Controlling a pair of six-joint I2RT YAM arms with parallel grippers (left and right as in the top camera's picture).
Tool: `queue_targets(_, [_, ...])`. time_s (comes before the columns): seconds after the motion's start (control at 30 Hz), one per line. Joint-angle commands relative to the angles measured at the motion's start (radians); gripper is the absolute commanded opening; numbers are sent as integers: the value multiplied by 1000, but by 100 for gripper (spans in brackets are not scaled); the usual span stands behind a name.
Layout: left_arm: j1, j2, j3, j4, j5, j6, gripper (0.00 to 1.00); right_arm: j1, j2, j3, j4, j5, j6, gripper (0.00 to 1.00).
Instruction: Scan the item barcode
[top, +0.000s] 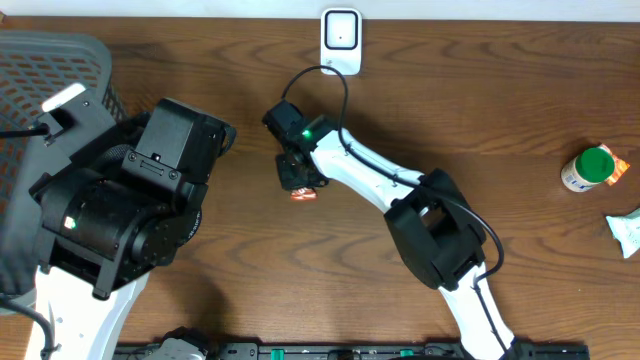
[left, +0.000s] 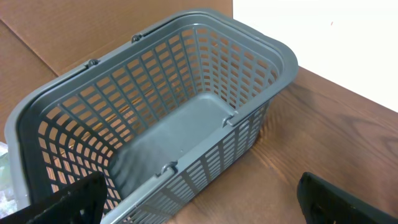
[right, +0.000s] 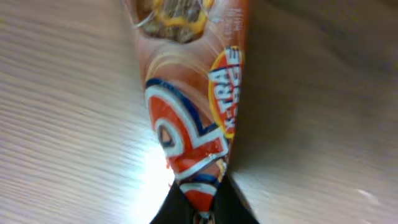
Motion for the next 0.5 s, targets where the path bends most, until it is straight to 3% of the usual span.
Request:
queue_targets(0.0, [6, 2, 8, -32, -2, -9, 98, -73, -27, -10, -97, 122, 3, 1])
queue_targets(0.27, [6, 2, 8, -32, -2, -9, 98, -214, -45, -10, -263, 192, -63, 1])
queue_targets(0.3, [6, 2, 8, -32, -2, -9, 98, -232, -46, -10, -272, 192, -81, 5])
queue_targets(0.43, [6, 2, 8, -32, -2, -9, 98, -284, -64, -10, -296, 145, -163, 47])
queue_targets(0.47, [6, 2, 8, -32, -2, -9, 98, -295, -73, -10, -299, 120, -182, 50])
